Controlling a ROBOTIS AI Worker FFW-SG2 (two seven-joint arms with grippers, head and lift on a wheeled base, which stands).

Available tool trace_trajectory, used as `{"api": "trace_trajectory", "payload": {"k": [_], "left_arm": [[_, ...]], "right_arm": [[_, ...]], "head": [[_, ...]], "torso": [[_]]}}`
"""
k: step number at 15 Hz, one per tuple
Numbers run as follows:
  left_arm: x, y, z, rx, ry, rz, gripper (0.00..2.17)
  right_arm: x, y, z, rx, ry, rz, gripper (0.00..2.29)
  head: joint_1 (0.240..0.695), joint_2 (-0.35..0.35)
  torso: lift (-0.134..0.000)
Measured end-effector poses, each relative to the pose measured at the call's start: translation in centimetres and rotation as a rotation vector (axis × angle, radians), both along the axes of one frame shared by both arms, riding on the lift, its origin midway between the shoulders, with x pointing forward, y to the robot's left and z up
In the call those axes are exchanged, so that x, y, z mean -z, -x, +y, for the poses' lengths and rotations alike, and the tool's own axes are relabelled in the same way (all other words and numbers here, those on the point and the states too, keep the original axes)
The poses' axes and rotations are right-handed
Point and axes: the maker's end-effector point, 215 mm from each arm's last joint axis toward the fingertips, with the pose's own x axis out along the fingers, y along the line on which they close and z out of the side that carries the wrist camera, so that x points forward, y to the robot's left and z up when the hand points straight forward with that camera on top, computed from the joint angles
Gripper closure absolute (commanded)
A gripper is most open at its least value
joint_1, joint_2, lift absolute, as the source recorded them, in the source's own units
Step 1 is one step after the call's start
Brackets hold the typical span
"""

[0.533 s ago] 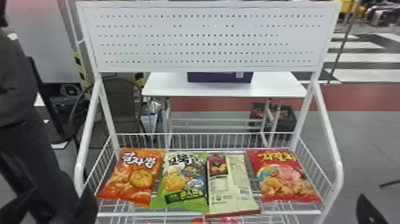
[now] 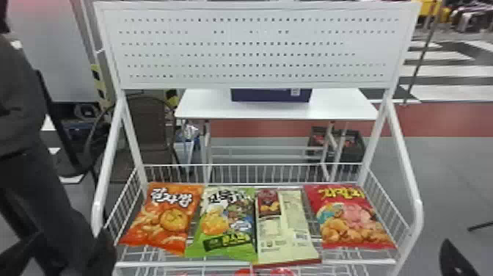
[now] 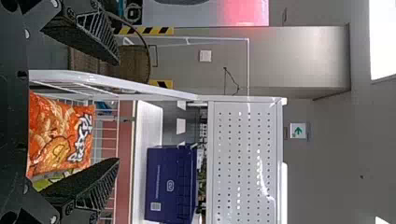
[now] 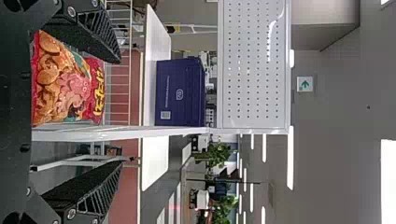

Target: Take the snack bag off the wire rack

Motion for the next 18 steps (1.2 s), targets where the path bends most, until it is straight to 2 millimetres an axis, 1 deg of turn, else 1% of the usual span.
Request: {"api": "trace_trajectory", "payload": {"k": [4, 6, 8, 10, 12, 14, 16, 18], "left_arm": [[-0.1, 0.1, 0.0, 0.000, -0.002, 0.000, 0.16], [-0.2, 0.2, -0.3, 0.003, 0.004, -0.001, 0.16], [-0.2, 0.3, -1.0, 0.016, 0.009, -0.001, 0.16], [-0.1, 0.4, -1.5, 0.023, 0.008, 0.001, 0.16], [-0.1, 0.4, -1.8, 0.026, 0.005, 0.001, 0.16], [0.0, 0.4, -1.9, 0.027, 0.003, 0.001, 0.16], [0.0, 0.4, -2.1, 0.029, -0.004, 0.002, 0.16], [0.2, 0.4, -2.1, 0.033, -0.007, 0.007, 0.16]], "right_arm": [[0.8, -0.3, 0.2, -0.005, -0.010, 0.008, 0.13], [2.5, -1.7, 1.1, -0.017, -0.012, 0.037, 0.13], [4.3, -4.2, 3.0, -0.042, -0.012, 0.067, 0.13], [5.4, -6.7, 4.8, -0.066, -0.017, 0.073, 0.13], [6.4, -9.1, 6.3, -0.080, -0.017, 0.074, 0.13], [8.7, -12.1, 7.1, -0.082, -0.009, 0.108, 0.13], [10.6, -14.5, 7.7, -0.081, -0.002, 0.142, 0.13], [11.5, -16.3, 8.1, -0.084, 0.000, 0.151, 0.13]], "head": [[0.499, 0.000], [0.499, 0.000], [0.499, 0.000], [0.499, 0.000], [0.499, 0.000], [0.499, 0.000], [0.499, 0.000], [0.499, 0.000]], "torso": [[0.000], [0.000], [0.000], [0.000], [0.000], [0.000], [0.000], [0.000]]}}
